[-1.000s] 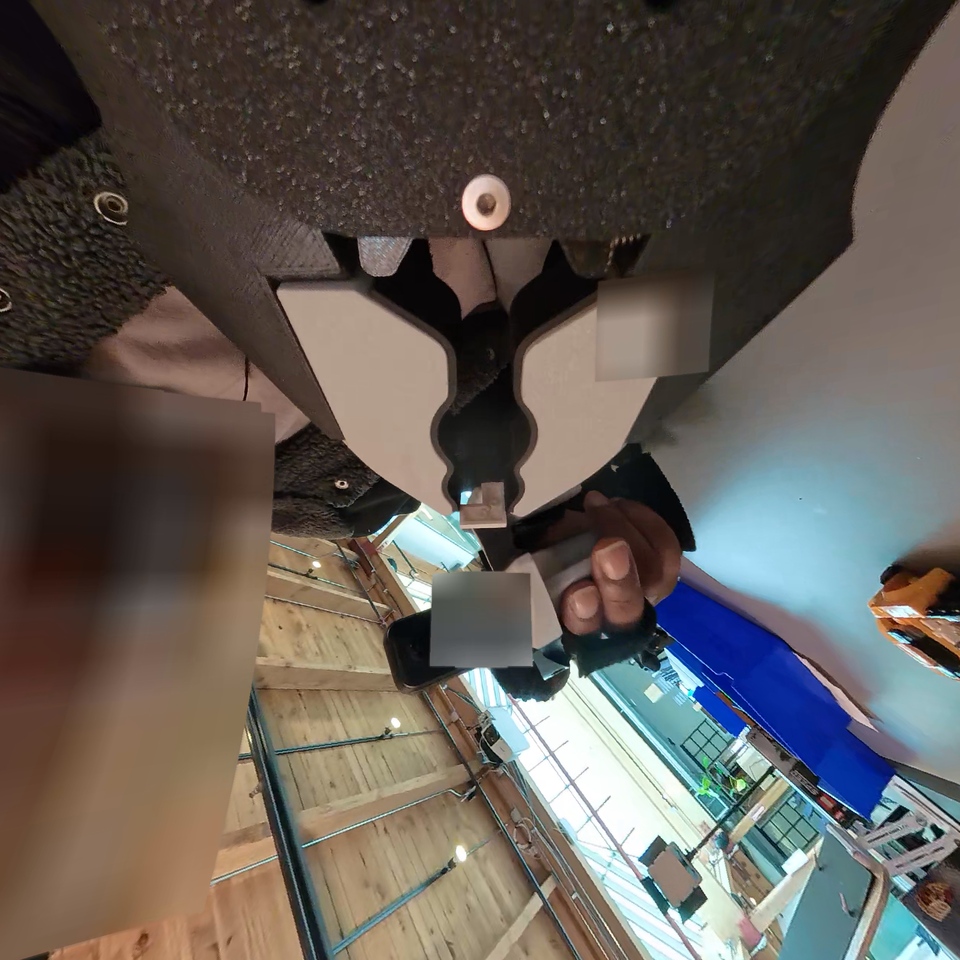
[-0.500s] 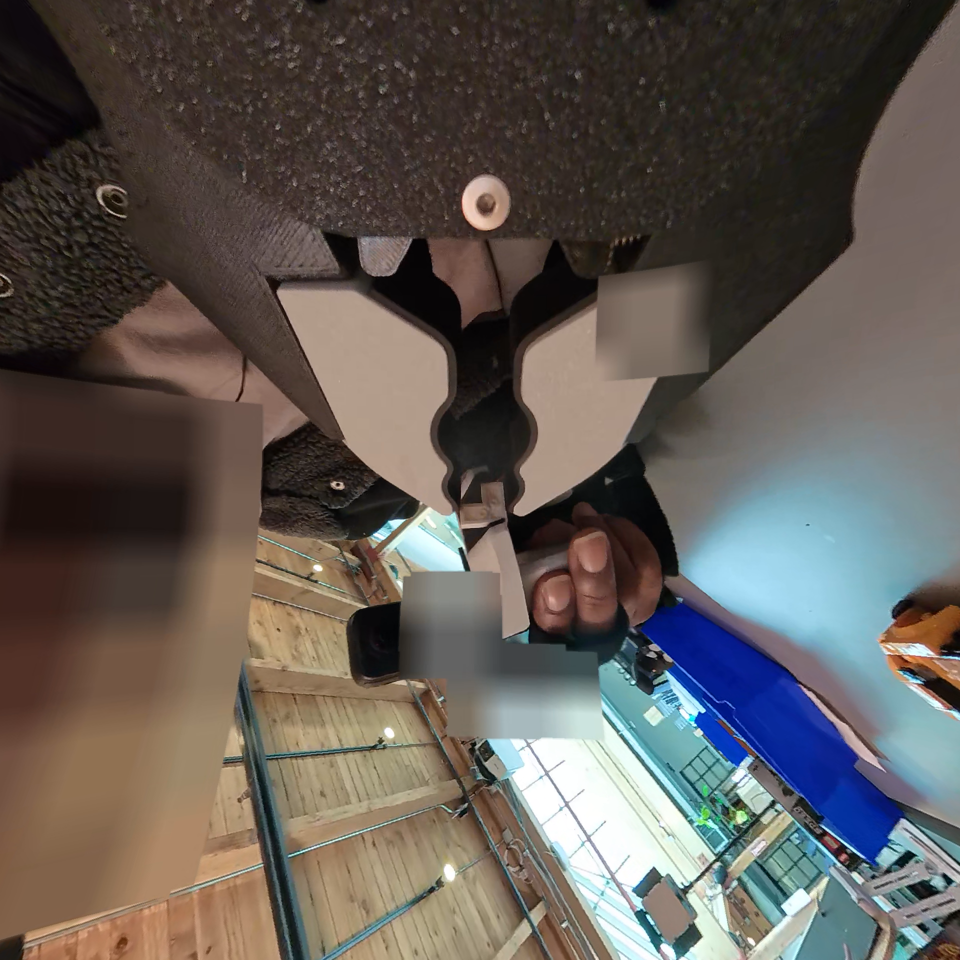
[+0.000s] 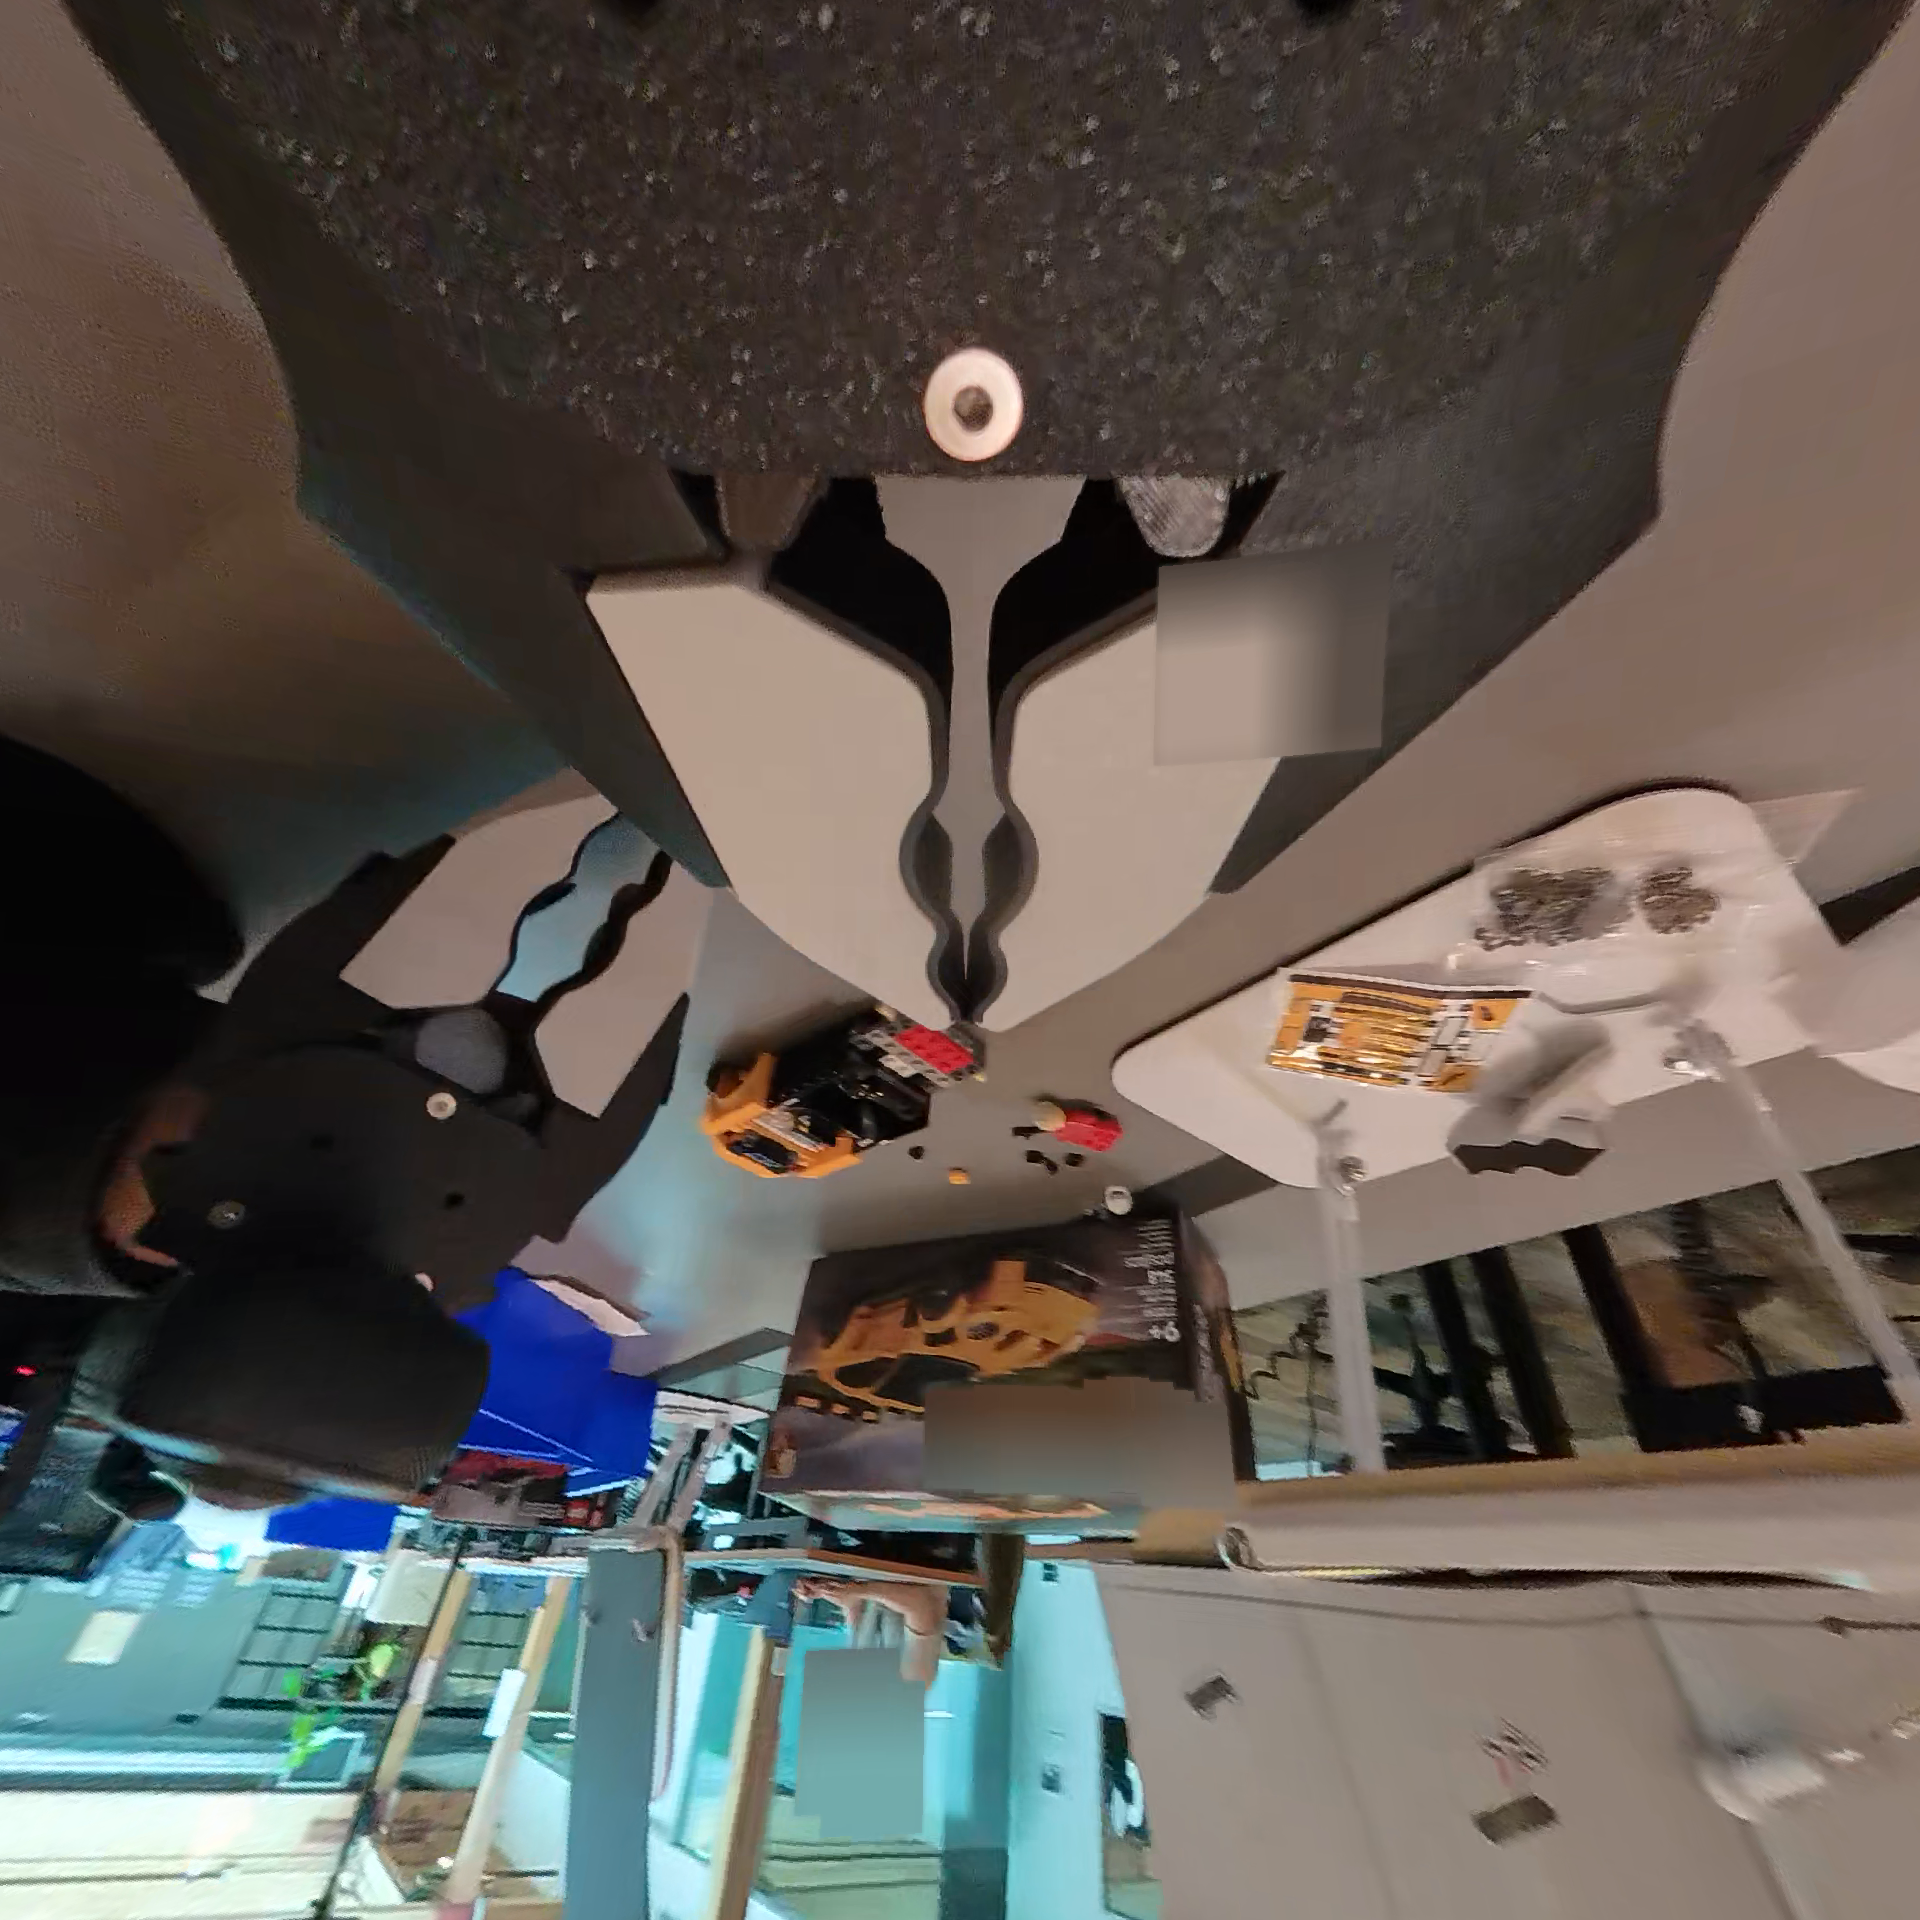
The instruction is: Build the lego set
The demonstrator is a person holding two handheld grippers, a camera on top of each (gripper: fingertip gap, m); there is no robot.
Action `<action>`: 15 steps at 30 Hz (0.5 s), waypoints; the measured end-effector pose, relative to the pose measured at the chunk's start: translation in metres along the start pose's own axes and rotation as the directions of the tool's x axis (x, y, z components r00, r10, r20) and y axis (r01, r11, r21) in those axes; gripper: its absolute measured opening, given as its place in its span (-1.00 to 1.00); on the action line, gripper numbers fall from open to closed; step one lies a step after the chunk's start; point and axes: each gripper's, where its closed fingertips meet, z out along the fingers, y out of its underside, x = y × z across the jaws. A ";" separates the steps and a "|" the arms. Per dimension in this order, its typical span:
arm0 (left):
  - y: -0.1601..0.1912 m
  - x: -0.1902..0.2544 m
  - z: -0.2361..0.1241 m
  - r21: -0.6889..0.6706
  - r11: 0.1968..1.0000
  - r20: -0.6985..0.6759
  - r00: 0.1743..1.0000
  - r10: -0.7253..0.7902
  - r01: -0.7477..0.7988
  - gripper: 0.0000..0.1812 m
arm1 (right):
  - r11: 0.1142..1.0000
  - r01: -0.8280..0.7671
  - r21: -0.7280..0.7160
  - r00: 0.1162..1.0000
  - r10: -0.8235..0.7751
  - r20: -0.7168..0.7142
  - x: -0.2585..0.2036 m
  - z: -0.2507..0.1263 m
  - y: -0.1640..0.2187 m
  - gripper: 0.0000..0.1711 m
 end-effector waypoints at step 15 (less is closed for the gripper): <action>0.012 -0.007 0.003 -0.048 0.999 0.037 0.999 -0.001 0.002 -1.00 | 0.998 -0.038 -0.057 0.999 0.039 0.020 -0.003 0.005 0.004 -0.80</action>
